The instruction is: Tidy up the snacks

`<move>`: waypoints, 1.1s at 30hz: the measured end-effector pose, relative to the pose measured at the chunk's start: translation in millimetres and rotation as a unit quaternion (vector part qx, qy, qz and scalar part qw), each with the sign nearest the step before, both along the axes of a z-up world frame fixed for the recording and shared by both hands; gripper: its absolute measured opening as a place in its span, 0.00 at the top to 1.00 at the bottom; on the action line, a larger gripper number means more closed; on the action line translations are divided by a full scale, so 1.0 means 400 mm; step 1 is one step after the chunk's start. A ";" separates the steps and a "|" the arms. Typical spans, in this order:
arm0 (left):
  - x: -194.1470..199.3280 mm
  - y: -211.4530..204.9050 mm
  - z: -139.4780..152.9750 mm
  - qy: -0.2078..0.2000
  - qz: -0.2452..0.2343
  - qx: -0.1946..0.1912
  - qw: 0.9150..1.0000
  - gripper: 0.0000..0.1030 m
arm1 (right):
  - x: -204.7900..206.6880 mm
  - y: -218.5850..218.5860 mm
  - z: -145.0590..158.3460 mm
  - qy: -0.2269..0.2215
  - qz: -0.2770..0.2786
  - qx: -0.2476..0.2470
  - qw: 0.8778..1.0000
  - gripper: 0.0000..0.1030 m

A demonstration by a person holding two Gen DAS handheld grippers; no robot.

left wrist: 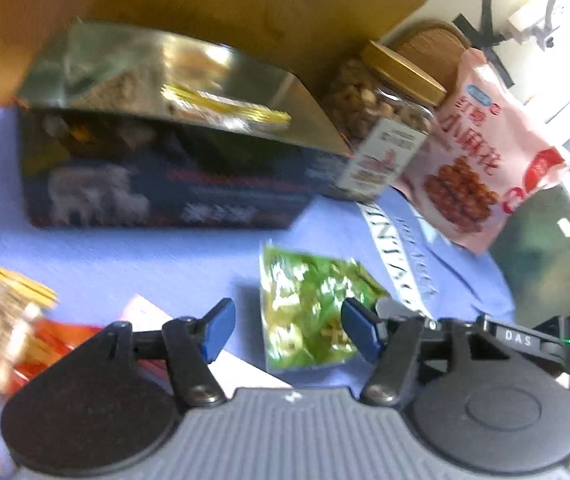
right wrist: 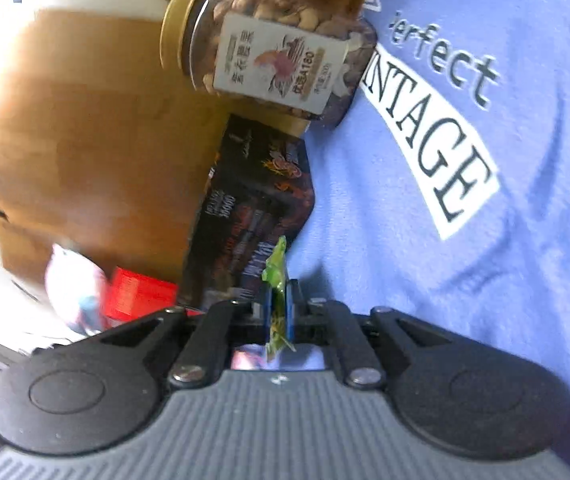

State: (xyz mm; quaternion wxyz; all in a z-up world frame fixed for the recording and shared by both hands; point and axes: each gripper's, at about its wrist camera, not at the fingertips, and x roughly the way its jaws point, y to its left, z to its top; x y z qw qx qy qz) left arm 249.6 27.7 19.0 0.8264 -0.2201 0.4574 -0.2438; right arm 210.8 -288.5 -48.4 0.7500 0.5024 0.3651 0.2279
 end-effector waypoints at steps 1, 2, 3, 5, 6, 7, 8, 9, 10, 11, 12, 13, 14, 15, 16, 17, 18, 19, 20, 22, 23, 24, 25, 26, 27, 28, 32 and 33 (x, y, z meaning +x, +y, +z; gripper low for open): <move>-0.005 0.000 -0.001 0.002 0.002 -0.012 1.000 0.40 | -0.005 -0.006 -0.002 0.002 -0.003 0.019 1.000 0.91; -0.009 0.003 -0.002 0.004 0.002 -0.026 1.000 0.41 | -0.011 -0.011 -0.004 0.004 -0.006 0.041 0.999 0.91; -0.012 0.009 0.000 0.005 0.001 -0.044 0.999 0.47 | -0.017 -0.016 -0.001 0.005 -0.010 0.050 0.999 0.90; -0.018 0.022 0.016 -0.004 0.008 -0.056 0.998 0.60 | -0.025 -0.032 0.012 0.000 -0.008 0.061 0.998 0.91; -0.020 0.028 0.034 -0.020 0.013 -0.048 0.999 0.64 | -0.021 -0.022 0.020 -0.001 -0.007 0.066 0.998 0.90; -0.017 0.036 0.051 -0.032 0.016 -0.043 0.998 0.65 | -0.015 -0.015 0.028 -0.004 -0.006 0.066 0.998 0.91; -0.012 0.048 0.069 -0.042 0.020 -0.042 0.998 0.66 | -0.005 -0.005 0.045 -0.011 -0.001 0.060 0.998 0.91; -0.002 0.060 0.089 -0.050 0.026 -0.042 0.998 0.66 | 0.010 0.008 0.069 -0.021 0.004 0.052 0.998 0.91; 0.013 0.074 0.112 -0.060 0.034 -0.040 0.997 0.66 | 0.028 0.021 0.093 -0.032 0.009 0.043 0.999 0.91; 0.026 0.082 0.128 -0.068 0.040 -0.036 0.996 0.66 | 0.047 0.040 0.125 -0.049 0.014 0.027 0.998 0.91; 0.045 0.091 0.145 -0.078 0.046 -0.030 0.995 0.66 | 0.063 0.057 0.152 -0.065 0.019 0.010 0.998 0.91; 0.066 0.093 0.158 -0.086 0.052 -0.021 0.995 0.66 | 0.087 0.078 0.181 -0.081 0.023 -0.010 0.996 0.91; 0.092 0.098 0.166 -0.091 0.060 -0.011 0.994 0.66 | 0.112 0.100 0.207 -0.095 0.027 -0.029 0.995 0.91; 0.112 0.100 0.166 -0.091 0.065 -0.007 0.994 0.66 | 0.137 0.123 0.224 -0.105 0.029 -0.050 0.993 0.91; 0.134 0.101 0.162 -0.089 0.069 -0.003 0.994 0.66 | 0.158 0.144 0.241 -0.116 0.030 -0.078 0.990 0.91; 0.154 0.100 0.153 -0.087 0.073 0.001 0.994 0.66 | 0.179 0.169 0.257 -0.130 0.031 -0.112 0.985 0.91; 0.175 0.097 0.142 -0.085 0.078 0.011 0.993 0.65 | 0.197 0.193 0.265 -0.141 0.032 -0.140 0.980 0.91; 0.188 0.095 0.135 -0.082 0.080 0.018 0.993 0.64 | 0.213 0.215 0.271 -0.151 0.033 -0.169 0.973 0.90; 0.207 0.090 0.120 -0.077 0.083 0.028 0.993 0.63 | 0.227 0.240 0.274 -0.163 0.034 -0.205 0.964 0.90; 0.228 0.081 0.098 -0.069 0.087 0.038 0.993 0.61 | 0.243 0.281 0.270 -0.182 0.033 -0.274 0.944 0.83; 0.231 0.083 0.093 -0.069 0.085 0.034 0.993 0.60 | 0.246 0.302 0.267 -0.191 0.027 -0.317 0.929 0.81; 0.228 0.087 0.095 -0.070 0.085 0.030 0.993 0.59 | 0.241 0.317 0.267 -0.202 0.022 -0.350 0.914 0.75; 0.219 0.093 0.102 -0.075 0.086 0.027 0.993 0.55 | 0.232 0.328 0.269 -0.217 0.017 -0.375 0.901 0.73; 0.205 0.098 0.109 -0.083 0.086 0.027 0.993 0.54 | 0.217 0.331 0.273 -0.235 0.009 -0.390 0.890 0.72; 0.191 0.104 0.119 -0.092 0.086 0.031 0.992 0.52 | 0.195 0.327 0.280 -0.251 0.001 -0.395 0.884 0.73; 0.170 0.115 0.131 -0.101 0.086 0.036 0.991 0.52 | 0.176 0.318 0.284 -0.261 -0.003 -0.392 0.882 0.73; 0.090 0.185 0.168 -0.122 0.085 0.037 0.988 0.52 | 0.084 0.266 0.288 -0.263 -0.019 -0.356 0.896 0.71; 0.066 0.208 0.170 -0.122 0.088 0.045 0.988 0.52 | 0.060 0.260 0.285 -0.262 -0.015 -0.345 0.901 0.71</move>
